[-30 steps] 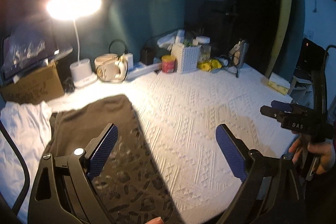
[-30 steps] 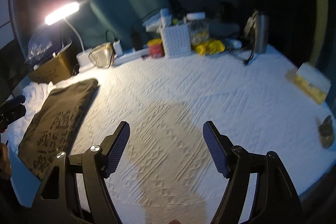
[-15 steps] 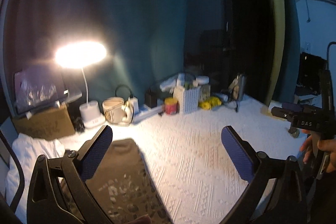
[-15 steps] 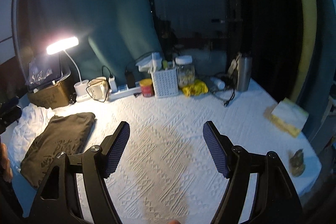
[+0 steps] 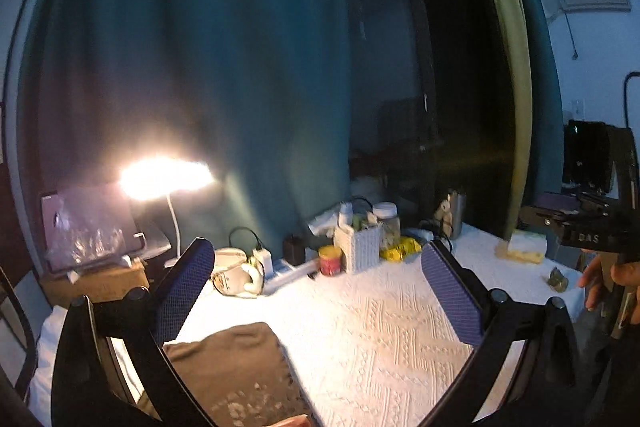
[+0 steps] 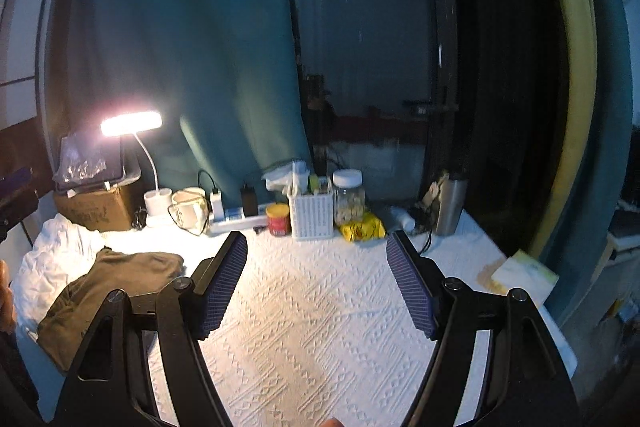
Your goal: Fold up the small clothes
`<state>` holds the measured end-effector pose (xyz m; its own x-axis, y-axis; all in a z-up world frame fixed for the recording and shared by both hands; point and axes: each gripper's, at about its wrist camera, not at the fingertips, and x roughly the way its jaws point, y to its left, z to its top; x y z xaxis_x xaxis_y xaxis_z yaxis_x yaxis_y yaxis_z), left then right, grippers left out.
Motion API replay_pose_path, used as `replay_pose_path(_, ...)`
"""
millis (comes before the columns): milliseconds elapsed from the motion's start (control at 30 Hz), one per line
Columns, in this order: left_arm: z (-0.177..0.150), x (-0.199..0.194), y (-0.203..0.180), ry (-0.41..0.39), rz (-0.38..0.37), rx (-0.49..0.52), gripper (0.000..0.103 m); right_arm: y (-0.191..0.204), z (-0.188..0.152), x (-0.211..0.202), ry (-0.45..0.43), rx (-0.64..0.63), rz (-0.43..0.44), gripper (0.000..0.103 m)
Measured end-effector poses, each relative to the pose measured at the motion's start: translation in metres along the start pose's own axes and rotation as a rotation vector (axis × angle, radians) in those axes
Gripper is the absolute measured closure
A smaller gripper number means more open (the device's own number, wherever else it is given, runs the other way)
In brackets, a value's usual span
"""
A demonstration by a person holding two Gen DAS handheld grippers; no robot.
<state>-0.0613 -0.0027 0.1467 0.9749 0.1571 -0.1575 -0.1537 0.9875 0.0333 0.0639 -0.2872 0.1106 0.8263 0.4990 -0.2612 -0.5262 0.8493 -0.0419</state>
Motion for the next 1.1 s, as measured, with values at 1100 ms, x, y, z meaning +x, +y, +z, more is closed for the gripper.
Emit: replay_pose_path(1100, 0.007, -0.018, 0.070, -0.029, 0.140, -0.189, 0.001, 0.027, 0.057, -0.056, -0.199, -0.057, -0.038, 0.027)
